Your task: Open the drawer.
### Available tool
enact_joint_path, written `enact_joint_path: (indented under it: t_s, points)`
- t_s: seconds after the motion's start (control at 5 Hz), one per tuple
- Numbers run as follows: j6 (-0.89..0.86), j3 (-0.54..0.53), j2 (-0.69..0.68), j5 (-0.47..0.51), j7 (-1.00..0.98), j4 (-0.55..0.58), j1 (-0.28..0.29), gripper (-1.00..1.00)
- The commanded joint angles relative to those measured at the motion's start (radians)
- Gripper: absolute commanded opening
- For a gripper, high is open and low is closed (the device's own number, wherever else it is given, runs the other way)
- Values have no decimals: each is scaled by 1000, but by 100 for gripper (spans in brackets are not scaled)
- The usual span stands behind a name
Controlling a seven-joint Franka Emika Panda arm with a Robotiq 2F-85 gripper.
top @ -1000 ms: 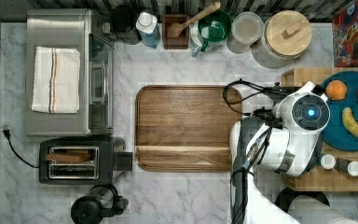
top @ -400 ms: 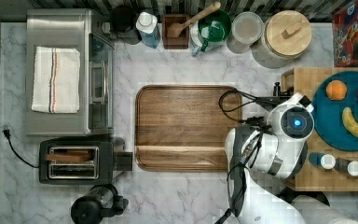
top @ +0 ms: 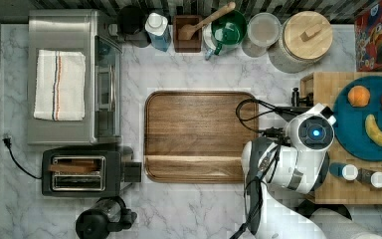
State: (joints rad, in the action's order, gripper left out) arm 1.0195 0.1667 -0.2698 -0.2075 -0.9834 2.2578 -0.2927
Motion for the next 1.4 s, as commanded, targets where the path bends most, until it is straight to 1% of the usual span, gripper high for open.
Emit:
enact_joint_path:
  t_s: [0.2,0.4,0.6,0.8,1.0,1.2,1.4]
  points:
    - [114,-93,24,7,126,43,90,100]
    - [94,-102,-8,-4,165,17,130,100]
    - [71,-141,-22,7,128,4,135,100]
    - [51,-166,-23,-20,181,13,180,100]
    - [9,-204,-11,26,235,23,212,100]
    - [-46,-246,3,59,260,13,231,100]
    - [-60,-269,14,54,342,22,248,100]
